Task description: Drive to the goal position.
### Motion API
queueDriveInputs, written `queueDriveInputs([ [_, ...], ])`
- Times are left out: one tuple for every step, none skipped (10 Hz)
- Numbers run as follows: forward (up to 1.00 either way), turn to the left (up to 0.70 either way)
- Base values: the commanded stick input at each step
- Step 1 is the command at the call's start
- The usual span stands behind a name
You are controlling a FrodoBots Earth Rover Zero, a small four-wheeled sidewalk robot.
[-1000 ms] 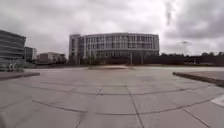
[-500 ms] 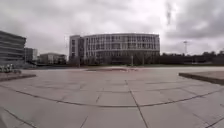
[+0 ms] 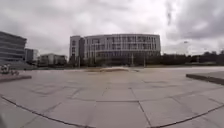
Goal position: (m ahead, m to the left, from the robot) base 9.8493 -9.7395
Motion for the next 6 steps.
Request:
queueDriveInputs([
  [1.00, 0.00],
  [1.00, 0.00],
  [1.00, 0.00],
  [1.00, 0.00],
  [1.00, 0.00],
  [1.00, 0.00],
])
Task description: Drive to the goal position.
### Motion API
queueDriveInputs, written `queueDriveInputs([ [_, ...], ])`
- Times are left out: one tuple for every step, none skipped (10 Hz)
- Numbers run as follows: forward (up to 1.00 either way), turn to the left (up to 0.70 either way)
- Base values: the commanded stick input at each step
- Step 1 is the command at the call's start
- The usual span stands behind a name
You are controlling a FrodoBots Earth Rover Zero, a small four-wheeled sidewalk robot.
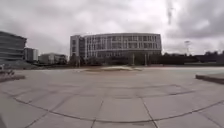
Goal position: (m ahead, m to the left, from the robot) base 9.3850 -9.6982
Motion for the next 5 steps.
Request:
queueDriveInputs([
  [1.00, 0.00],
  [0.94, 0.00],
  [0.56, 0.00],
  [0.38, 0.00],
  [0.02, 0.00],
])
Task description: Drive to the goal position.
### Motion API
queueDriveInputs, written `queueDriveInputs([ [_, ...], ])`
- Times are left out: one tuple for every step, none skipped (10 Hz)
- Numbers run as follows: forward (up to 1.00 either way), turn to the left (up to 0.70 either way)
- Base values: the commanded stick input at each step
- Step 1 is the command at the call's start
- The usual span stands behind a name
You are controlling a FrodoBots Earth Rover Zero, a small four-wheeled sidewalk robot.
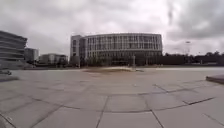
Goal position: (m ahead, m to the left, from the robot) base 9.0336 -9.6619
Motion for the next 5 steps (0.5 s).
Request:
queueDriveInputs([
  [0.00, 0.00],
  [0.00, 0.00],
  [0.00, 0.00],
  [0.00, 0.00],
  [0.00, 0.00],
])
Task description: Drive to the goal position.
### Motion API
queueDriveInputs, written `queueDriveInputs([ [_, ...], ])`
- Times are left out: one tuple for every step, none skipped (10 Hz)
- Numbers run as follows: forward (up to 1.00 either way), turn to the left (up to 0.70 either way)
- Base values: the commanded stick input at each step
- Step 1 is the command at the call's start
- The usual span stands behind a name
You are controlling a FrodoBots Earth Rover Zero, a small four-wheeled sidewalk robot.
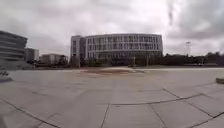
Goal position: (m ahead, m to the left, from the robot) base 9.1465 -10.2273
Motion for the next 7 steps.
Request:
queueDriveInputs([
  [0.00, 0.00],
  [0.00, 0.00],
  [0.00, 0.00],
  [0.00, 0.00],
  [0.30, 0.00],
  [0.77, 0.00],
  [1.00, 0.00],
])
